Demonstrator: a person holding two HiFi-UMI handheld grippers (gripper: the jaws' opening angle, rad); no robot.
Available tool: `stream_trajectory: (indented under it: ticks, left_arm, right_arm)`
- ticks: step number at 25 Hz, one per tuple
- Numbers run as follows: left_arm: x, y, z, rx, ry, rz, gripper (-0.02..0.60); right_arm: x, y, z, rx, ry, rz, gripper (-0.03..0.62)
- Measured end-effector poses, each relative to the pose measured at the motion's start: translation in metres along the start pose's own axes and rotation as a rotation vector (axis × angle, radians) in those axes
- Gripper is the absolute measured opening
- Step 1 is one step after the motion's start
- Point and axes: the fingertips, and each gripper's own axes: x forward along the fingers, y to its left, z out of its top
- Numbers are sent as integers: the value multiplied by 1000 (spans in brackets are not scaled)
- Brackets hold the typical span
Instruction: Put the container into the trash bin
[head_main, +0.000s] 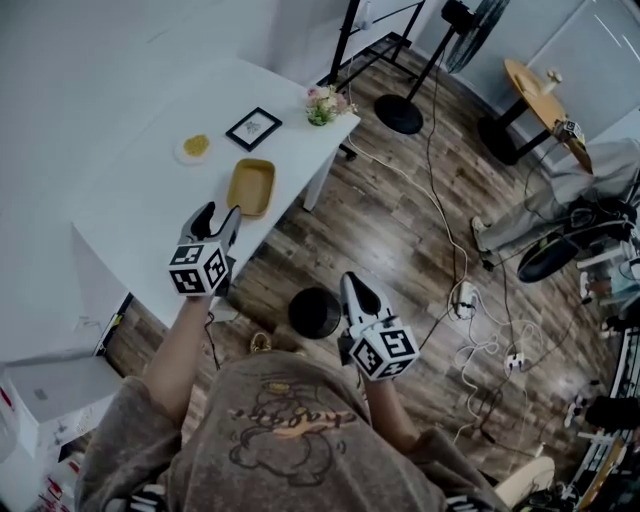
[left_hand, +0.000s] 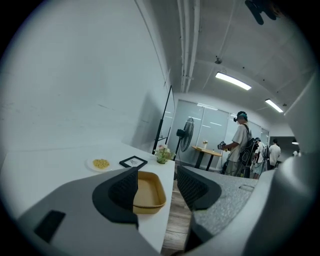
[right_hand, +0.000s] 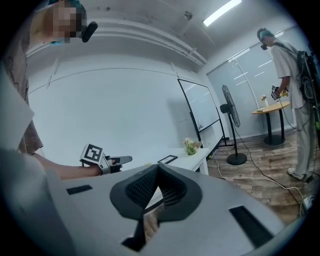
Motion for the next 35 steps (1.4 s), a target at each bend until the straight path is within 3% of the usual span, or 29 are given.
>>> stream_trajectory:
  ticks: [22, 31, 35]
  left_arm:
    - [122, 80, -88, -14, 271, 124, 225]
    - [131, 92, -102, -71, 316, 132, 174]
    - [133, 98, -106, -89, 348, 148, 115]
  right_arm:
    - [-2, -35, -25, 55, 42, -125, 2]
    - [-8, -43, -29, 81, 46, -161, 2]
    - [-9, -45, -30, 85, 51, -179, 2]
